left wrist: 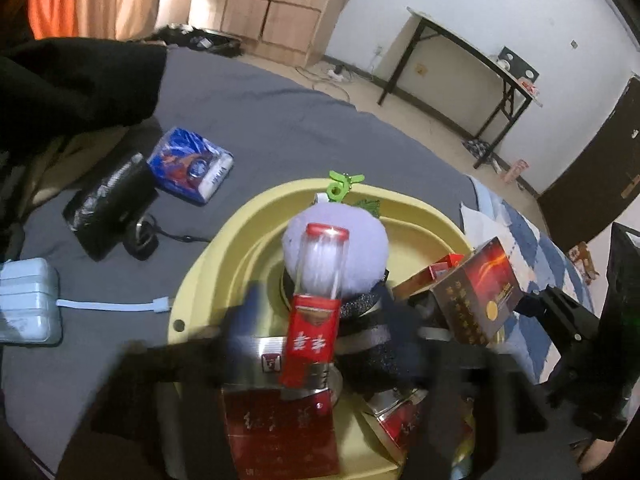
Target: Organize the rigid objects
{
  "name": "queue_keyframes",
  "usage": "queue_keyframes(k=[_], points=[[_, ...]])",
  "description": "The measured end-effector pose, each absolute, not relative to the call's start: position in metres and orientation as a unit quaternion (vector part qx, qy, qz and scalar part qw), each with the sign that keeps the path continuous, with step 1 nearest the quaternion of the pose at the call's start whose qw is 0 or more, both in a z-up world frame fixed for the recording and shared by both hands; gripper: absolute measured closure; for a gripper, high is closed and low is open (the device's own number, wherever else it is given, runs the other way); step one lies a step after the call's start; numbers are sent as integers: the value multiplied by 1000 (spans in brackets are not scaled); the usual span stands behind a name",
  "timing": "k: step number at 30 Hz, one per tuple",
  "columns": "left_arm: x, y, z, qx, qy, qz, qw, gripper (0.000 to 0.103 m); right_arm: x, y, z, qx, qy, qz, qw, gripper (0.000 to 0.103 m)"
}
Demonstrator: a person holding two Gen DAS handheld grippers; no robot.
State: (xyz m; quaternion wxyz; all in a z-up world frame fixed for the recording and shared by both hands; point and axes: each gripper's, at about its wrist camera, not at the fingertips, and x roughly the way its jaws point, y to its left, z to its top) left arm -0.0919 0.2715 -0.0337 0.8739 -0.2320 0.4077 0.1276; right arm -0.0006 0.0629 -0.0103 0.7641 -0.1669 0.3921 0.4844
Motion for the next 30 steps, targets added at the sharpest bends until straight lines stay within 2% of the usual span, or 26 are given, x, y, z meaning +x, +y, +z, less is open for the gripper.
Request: queue_keyframes(k=[1,4,10,12,15,21,23,26,30], points=[[-94,270,-31,-228,401,136,877,10,0,64,-12,-168,390,484,765,3],[-99,264,-19,-213,388,151,884,0,-5,57,-7,-161,372,495,769,0],[-113,241,17,-206,364,172,892,0,-8,3,17,-133,308,501,798,0],[-123,228,24,-247,338,150,896,0,-5,-25,17,-138,280,499,808,0],[-137,199,15,-281,329,186,882,0,8,-56,3,-145,284,500,805,0],[-150,115,-14,-218,368,220,877,0,24,-92,-45,-204,309,513,775,0],[-158,108,-23,-243,368,249,862,0,26,-95,-57,-213,311,524,764,0],[-165,92,-44,-218,383,312,842,0,31,-96,-70,-208,317,545,748,0],[-154,79,-67,-215,406,304,835,0,33,-85,-80,-208,303,557,745,0]])
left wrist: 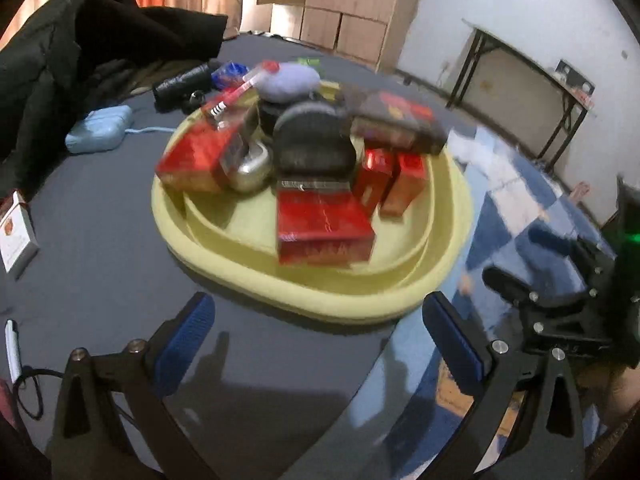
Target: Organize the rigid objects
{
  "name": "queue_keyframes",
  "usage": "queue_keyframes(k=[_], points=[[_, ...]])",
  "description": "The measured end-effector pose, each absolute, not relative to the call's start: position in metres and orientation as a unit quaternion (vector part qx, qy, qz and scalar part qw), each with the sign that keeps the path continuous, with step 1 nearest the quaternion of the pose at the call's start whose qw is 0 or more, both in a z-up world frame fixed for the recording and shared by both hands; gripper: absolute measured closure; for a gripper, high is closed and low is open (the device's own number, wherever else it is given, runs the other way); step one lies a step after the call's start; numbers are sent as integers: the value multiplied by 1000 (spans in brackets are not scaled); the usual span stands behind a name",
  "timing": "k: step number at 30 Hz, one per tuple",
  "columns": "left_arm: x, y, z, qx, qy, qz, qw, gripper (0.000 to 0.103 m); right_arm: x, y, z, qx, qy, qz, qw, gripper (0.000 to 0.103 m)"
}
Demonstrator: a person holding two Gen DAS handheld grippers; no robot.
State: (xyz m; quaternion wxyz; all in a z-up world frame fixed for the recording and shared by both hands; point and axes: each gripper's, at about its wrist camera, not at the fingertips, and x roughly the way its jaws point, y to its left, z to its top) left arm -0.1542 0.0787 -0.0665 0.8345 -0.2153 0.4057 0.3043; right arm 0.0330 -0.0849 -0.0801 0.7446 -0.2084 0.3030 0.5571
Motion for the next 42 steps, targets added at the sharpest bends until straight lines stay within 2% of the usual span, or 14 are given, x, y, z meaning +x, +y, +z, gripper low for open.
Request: queue_keyframes(k=[4,9,16,42], points=[[-138,56,-101,-164,456,303,821,0,28,-63,-102,-243,304,561,731,0],[-129,57,-118,-159,420,323,833,0,34,-55,-118,-246,312,557,729,0],[-131,65,-120,-181,401,318,840,0,36,-52,-122,-241,316,553,732,0],[-130,64,-119,-180,405,318,838,0,35,-53,-120,-242,315,554,732,0]])
